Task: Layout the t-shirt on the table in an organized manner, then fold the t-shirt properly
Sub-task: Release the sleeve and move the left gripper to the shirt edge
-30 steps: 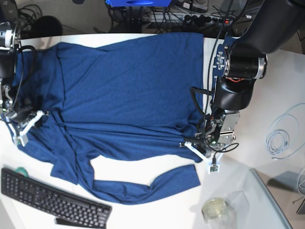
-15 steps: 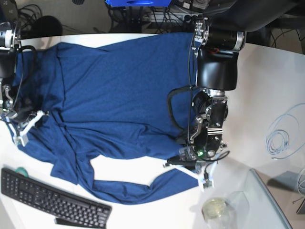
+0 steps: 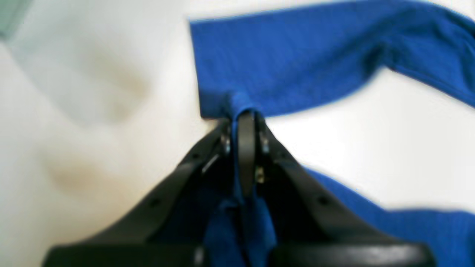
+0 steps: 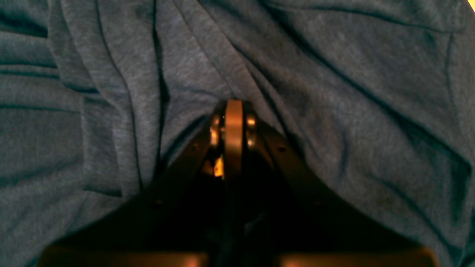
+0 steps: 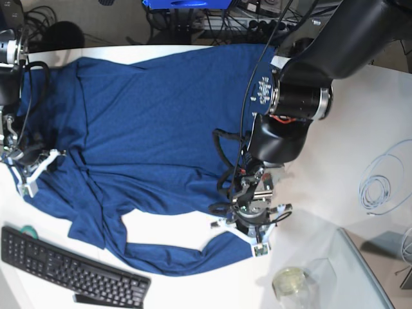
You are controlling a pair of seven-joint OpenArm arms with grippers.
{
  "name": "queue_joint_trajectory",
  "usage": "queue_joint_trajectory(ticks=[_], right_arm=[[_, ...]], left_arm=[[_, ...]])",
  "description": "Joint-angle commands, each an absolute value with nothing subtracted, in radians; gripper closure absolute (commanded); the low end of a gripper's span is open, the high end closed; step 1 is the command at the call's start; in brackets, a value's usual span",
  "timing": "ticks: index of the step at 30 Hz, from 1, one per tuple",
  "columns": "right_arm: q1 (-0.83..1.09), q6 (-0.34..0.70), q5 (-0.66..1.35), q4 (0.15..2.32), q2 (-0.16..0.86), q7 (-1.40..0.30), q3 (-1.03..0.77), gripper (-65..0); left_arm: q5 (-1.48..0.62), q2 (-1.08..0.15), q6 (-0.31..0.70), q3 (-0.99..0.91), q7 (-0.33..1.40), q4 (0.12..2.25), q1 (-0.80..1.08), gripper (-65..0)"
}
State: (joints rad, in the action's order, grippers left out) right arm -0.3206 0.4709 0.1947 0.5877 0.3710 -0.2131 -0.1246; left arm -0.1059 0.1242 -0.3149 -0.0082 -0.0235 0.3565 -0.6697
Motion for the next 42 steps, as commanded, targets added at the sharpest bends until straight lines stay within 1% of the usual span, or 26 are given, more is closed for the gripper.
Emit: queue_joint_trajectory(ticks=[1,6,7,9,12,14,16,17,18,19,21,23,25,26,27,29,30,31,32,36,42], right_arm=[[-0.331,0.464,0.179,0.591,0.384,-0.236,-0.124,-0.2],[-0.331,0.464,0.179,0.591,0.384,-0.236,-0.124,-0.2],[-0.331,0.464,0.179,0.591,0.384,-0.236,-0.124,-0.2],[-0.331,0.464,0.179,0.591,0.384,-0.236,-0.124,-0.2],[-0.331,0.464,0.179,0.591,0.384,-0.236,-0.124,-0.2],[-0.331,0.464,0.179,0.591,0.384,-0.236,-0.124,-0.2],[-0.331,0.464,0.179,0.591,0.384,-0.236,-0.124,-0.2],[-0.331,0.464,0.179,0.591,0.384,-0.236,-0.124,-0.2],[-0.331,0.466,0.179,0.591,0.384,-0.236,-0.124,-0.2],[-0.331,0.466,0.179,0.591,0.384,-0.236,-0.124,-0.2],[-0.332,0.466,0.179,0.591,0.384,-0.236,-0.122,-0.2],[-0.334,0.466,0.179,0.591,0.384,-0.236,-0.122,-0.2],[-0.334,0.466,0.179,0.591,0.384,-0.236,-0.122,-0.2],[-0.334,0.466,0.179,0.591,0.384,-0.236,-0.122,-0.2],[-0.334,0.466,0.179,0.591,0.384,-0.236,-0.122,-0.2],[-0.334,0.466,0.179,0.591,0.384,-0.236,-0.122,-0.2],[-0.334,0.466,0.179,0.591,0.384,-0.236,-0.122,-0.2],[-0.334,0.466,0.179,0.591,0.384,-0.236,-0.122,-0.2],[-0.334,0.466,0.179,0.591,0.384,-0.236,-0.122,-0.2],[-0.334,0.464,0.179,0.591,0.384,-0.236,-0.122,-0.2],[-0.331,0.460,0.179,0.591,0.384,-0.236,-0.124,-0.2]], left_arm=[[-0.094,0.128,-0.312,-0.007,-0.087,0.354,-0.723,0.0],[-0.099,0.082,-0.315,-0.008,-0.137,0.328,-0.754,0.0],[-0.099,0.071,-0.315,-0.008,-0.137,0.325,-0.762,-2.1],[-0.099,0.056,-0.315,-0.008,-0.139,0.326,-0.769,-11.7],[-0.101,0.028,-0.315,-0.010,-0.139,0.328,-0.780,-30.3],[-0.101,0.012,-0.315,-0.010,-0.139,0.331,-0.780,-39.8],[-0.101,-0.001,-0.315,-0.012,-0.139,0.332,-0.780,-47.1],[-0.101,-0.002,-0.315,-0.012,-0.139,0.332,-0.782,-49.4],[-0.101,-0.002,-0.315,-0.012,-0.139,0.340,-0.782,-51.0],[-0.101,-0.001,-0.315,-0.012,-0.133,0.357,-0.780,-51.2],[-0.101,0.007,-0.315,-0.010,-0.125,0.415,-0.756,-50.8],[-0.101,0.030,-0.315,0.001,-0.073,0.492,-0.691,-49.5],[-0.101,0.064,-0.312,0.002,0.004,0.608,-0.611,-44.9],[-0.097,0.079,-0.311,0.002,0.045,0.679,-0.556,-41.1],[-0.099,0.093,-0.311,0.004,0.087,0.748,-0.506,-35.7],[-0.099,0.111,-0.311,0.004,0.150,0.866,-0.409,-22.7],[-0.099,0.119,-0.311,0.004,0.176,0.920,-0.364,-14.5],[-0.099,0.124,-0.311,0.004,0.202,0.972,-0.318,-4.6],[-0.099,0.125,-0.311,0.004,0.225,1.012,-0.274,0.0],[-0.090,0.120,-0.311,0.005,0.240,1.010,-0.193,0.0],[-0.076,0.024,-0.311,0.004,0.236,0.875,-0.205,0.0]])
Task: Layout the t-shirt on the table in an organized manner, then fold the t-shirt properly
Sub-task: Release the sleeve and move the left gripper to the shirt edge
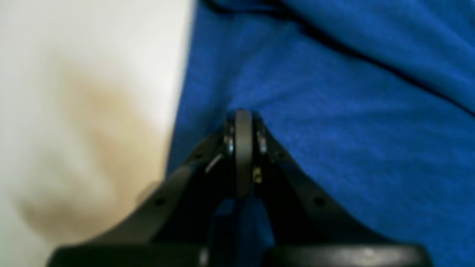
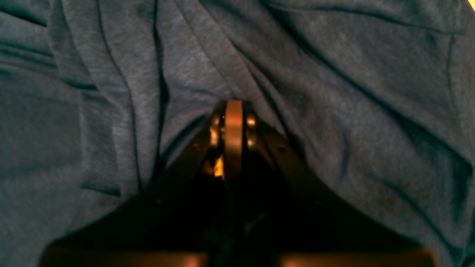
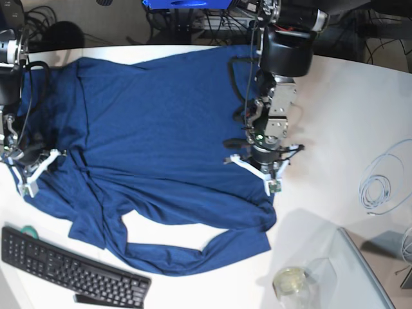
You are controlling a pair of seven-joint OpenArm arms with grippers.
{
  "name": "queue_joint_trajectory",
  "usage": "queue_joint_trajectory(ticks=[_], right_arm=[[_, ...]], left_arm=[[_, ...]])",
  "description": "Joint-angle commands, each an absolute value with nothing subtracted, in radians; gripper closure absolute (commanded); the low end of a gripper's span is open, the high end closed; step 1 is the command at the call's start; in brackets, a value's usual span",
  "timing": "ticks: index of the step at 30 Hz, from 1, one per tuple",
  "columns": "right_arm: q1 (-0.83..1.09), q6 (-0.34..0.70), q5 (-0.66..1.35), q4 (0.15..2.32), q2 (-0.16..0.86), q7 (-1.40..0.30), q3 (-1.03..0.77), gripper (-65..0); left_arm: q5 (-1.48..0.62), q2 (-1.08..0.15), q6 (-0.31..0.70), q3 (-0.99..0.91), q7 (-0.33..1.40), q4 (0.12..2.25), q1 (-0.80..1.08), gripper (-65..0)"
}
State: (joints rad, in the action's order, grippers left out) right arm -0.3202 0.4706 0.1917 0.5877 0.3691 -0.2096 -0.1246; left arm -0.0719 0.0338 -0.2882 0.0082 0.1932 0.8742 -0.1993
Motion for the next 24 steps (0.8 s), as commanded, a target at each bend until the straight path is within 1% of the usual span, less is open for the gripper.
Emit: queue_joint_trajectory(ticks=[1,5,9,12,16,19,21,23,24], right_arm=[[-0.331,0.460,0.179,0.591,0.384,-0.236,-0.124,-0.2],[-0.329,0.458,0.179,0.591,0.380,-0.236,-0.125,-0.2],[-0.335,0.458,0.179,0.604,0.326,-0.242,-0.124,-0.2],[-0.335,0.458,0.179,0.674,0.295,-0.285,-0.124,0.0],[-0.308,0.458,0.179,0.895,0.288,-0.318,-0.128,0.0],[-0.263,0.450,0.156,1.099,0.329,-0.406,-0.133,0.0],[-0.216,0.392,0.122,1.213,0.343,-0.453,-0.147,-0.2],[-0.159,0.343,0.087,1.291,0.338,-0.455,-0.219,-0.2],[-0.136,0.338,0.073,1.322,0.337,-0.455,-0.262,-0.3]], left_arm=[[-0.076,0.015,-0.311,0.004,0.236,0.869,-0.208,0.0],[-0.077,-0.027,-0.311,-0.008,0.236,0.858,-0.252,0.0],[-0.079,-0.059,-0.311,-0.008,0.236,0.857,-0.329,0.0],[-0.077,-0.067,-0.311,-0.008,0.237,0.845,-0.395,0.0],[-0.087,-0.067,-0.311,-0.010,0.243,0.866,-0.430,0.0],[-0.087,-0.064,-0.311,-0.010,0.294,1.003,-0.346,0.0],[-0.087,-0.048,-0.309,-0.010,0.363,1.132,-0.249,0.0],[-0.088,-0.035,-0.309,-0.010,0.409,1.257,-0.137,0.0],[-0.088,-0.027,-0.308,0.001,0.421,1.319,-0.070,0.0]])
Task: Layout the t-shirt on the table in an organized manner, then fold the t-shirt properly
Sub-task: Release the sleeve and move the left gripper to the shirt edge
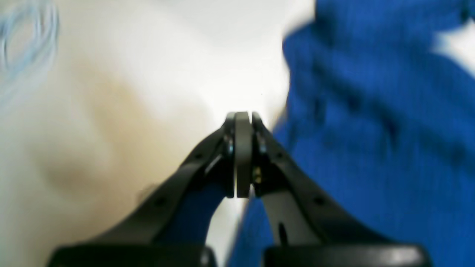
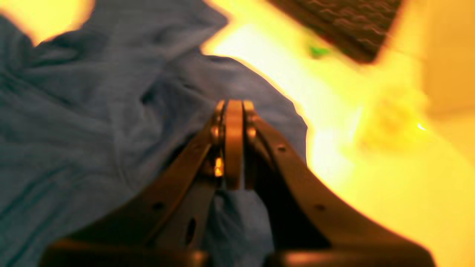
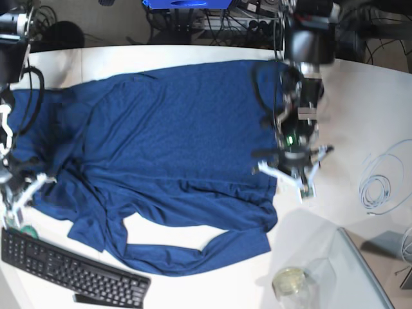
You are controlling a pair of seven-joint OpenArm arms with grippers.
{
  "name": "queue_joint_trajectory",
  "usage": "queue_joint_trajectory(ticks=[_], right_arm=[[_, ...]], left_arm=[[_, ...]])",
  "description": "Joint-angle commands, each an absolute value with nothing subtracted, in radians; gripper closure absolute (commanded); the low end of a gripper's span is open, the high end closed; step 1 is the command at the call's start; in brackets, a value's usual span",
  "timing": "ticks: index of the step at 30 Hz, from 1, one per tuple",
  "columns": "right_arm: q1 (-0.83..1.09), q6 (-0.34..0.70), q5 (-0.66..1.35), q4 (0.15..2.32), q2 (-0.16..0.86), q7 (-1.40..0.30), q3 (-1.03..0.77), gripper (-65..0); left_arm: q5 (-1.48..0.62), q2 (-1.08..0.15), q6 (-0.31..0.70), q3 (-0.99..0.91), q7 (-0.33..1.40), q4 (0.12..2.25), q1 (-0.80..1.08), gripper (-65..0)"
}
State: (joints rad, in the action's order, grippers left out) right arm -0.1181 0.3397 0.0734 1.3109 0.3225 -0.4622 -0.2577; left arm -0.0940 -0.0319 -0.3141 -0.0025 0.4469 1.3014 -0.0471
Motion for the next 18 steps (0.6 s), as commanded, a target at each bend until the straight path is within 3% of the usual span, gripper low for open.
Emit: queue_joint_trajectory(ticks=[1,4,10,14,18], right_arm=[[-0.116,0.338,0.067,1.343,0.335,-0.455,-0.308,-0.3],[-0.074,0.338,0.070,1.343,0.334,-0.458,-0.394,-2.7],[-0.041,0.340,0.067,1.283,0.338,-0.456,-0.360,-23.3],[-0.021,0.340,0.068,1.260,0.331,-0.460,-0.473,-24.2],[-0.059,0.340,0.068,1.093,0.320,-0.441,-0.513,-23.7]], left_arm=[[-0.088,-0.016,-0.297,0.004,0.429,1.376,-0.007,0.0],[-0.087,0.030,-0.213,0.001,0.423,1.466,0.140,0.0],[-0.085,0.041,-0.196,0.005,0.423,1.474,0.214,0.0],[-0.076,0.022,-0.196,-0.007,0.423,1.440,0.226,0.0],[-0.076,-0.028,-0.196,-0.008,0.421,1.371,0.225,0.0]])
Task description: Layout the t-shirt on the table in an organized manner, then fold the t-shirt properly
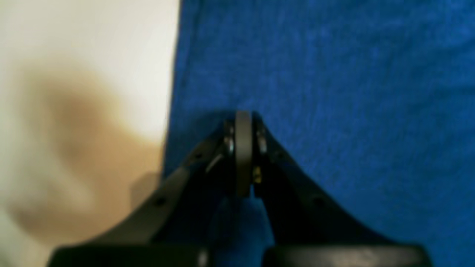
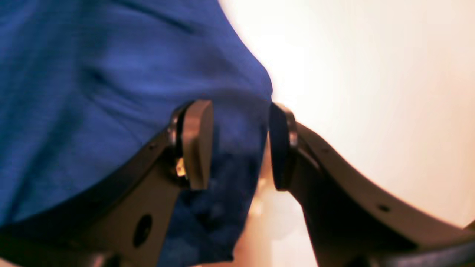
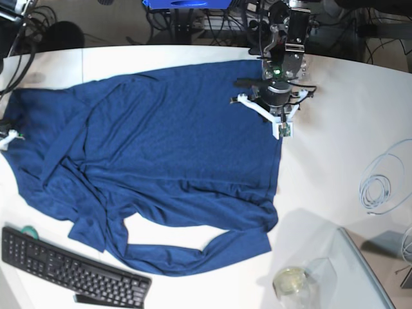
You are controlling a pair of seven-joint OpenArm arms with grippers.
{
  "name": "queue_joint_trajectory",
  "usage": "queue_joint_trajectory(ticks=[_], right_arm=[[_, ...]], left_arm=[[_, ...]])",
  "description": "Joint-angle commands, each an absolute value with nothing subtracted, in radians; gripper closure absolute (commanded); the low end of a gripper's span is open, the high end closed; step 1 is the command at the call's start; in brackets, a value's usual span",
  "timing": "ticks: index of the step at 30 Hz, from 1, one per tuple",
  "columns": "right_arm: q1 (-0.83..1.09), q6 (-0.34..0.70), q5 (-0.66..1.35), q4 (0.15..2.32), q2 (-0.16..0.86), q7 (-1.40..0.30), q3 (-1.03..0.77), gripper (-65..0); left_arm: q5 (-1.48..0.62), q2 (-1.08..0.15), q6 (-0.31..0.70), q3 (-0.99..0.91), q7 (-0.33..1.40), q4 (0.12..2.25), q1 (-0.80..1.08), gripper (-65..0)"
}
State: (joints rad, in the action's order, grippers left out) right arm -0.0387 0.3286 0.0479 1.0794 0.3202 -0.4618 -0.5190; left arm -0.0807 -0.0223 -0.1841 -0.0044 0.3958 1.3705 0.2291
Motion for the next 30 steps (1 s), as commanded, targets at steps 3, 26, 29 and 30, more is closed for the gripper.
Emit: queue_joint_trajectory(ticks=[3,26,29,30], right_arm=[[-0.104,0.340,0.067,0.975,0.321,-0.355,-0.518,-23.3],[0.081,0.275,0.068,1.007,0.311,-0.432,-0.524,-5.0],[0.147,0.246,0.067,1.159,0.272,-0.466,-0.524,-5.0],[0.166,0.246,0.067,1.216,0.266,-0.478,-0.524,-5.0]], left_arm=[[-0.076,-0.050,-0.196,-0.008,0.420,1.339,0.222,0.0],[-0.077,-0.177,-0.196,-0.012,0.421,1.228,0.070,0.0],[-0.084,-0.174,-0.196,-0.012,0.424,1.239,0.065,0.0],[-0.085,-0.173,-0.196,-0.012,0.427,1.239,0.067,0.0]])
